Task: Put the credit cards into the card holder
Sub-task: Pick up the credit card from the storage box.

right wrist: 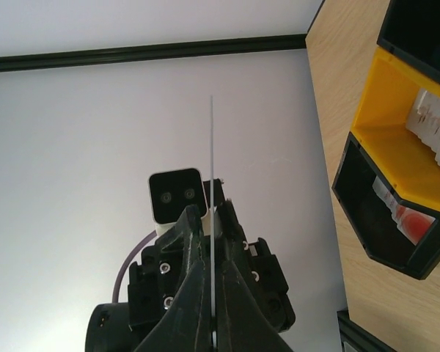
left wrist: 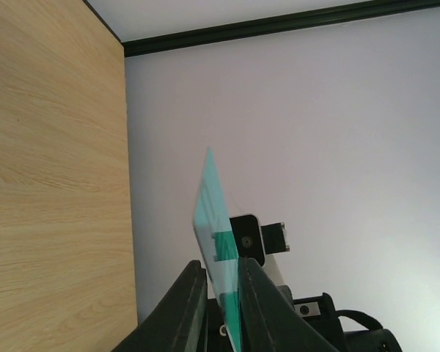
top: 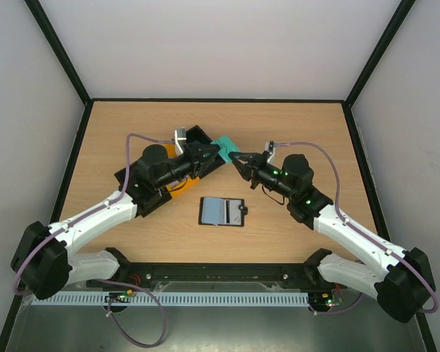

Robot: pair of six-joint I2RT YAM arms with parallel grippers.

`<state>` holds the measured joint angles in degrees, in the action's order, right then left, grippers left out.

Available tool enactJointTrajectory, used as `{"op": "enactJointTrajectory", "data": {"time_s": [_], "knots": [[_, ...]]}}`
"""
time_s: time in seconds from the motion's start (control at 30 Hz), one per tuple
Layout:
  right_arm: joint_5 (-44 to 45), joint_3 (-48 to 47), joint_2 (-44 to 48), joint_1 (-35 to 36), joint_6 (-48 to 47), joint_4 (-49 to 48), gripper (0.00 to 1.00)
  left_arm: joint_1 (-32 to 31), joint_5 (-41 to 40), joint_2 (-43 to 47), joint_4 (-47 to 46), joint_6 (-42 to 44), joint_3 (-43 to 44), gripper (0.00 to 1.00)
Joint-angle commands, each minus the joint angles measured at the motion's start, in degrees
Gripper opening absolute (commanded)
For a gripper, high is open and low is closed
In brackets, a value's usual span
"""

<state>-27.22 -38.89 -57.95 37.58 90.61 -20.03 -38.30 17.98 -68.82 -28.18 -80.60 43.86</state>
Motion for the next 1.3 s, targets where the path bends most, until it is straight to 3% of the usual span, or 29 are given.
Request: {"op": "enactJointTrajectory", "data": {"time_s": [0.0,0.13,0.23,0.3,0.37,0.5,0.6,0.7,0.8,1.07,1.27], "knots": [[-2.17,1.0,1.18,0.3,-0.81,-3.36,0.02,0.16,1.82,-1.36,-2.75,1.66,1.89,0.15],[-2.51,1.55,1.44,0.3,-1.45,-3.78,0.02,0.16,3.04,-2.36,-4.13,1.02,1.74,0.15],[-3.31,1.72,1.51,0.3,-2.11,-3.55,0.02,0.16,3.03,-2.22,-4.5,1.54,1.77,0.04],[-4.08,1.53,1.59,0.3,-4.37,-2.79,0.04,0.16,3.0,-1.93,-4.39,2.26,1.88,0.03],[-5.12,0.35,1.64,0.26,-10.17,0.13,0.22,0.24,3.45,-1.43,-4.26,4.23,1.86,0.02],[-3.66,-7.11,0.88,0.26,-28.57,15.52,0.59,1.34,8.72,0.14,2.92,14.11,3.74,0.02],[-4.31,-9.03,1.39,0.21,-39.25,22.05,0.68,2.54,14.73,1.51,10.71,22.91,5.22,0.02],[-8.41,-8.16,2.6,0.21,-47.14,24.59,0.67,3.65,20.22,4.18,15.37,28.66,5.31,0.02],[-13.21,-6.93,3.99,0.19,-50.11,24.57,0.58,4.76,27.72,5.28,16.88,31.05,5.75,0.02],[-20.01,-4.61,5.89,0.21,-47.99,19.01,0.26,5.14,36.17,5.57,19.0,34.11,7.37,0.03],[-22.02,-0.74,6.15,0.19,-42.34,11.02,0.12,5.15,36.96,5.09,18.58,34.07,7.97,0.03]]}}
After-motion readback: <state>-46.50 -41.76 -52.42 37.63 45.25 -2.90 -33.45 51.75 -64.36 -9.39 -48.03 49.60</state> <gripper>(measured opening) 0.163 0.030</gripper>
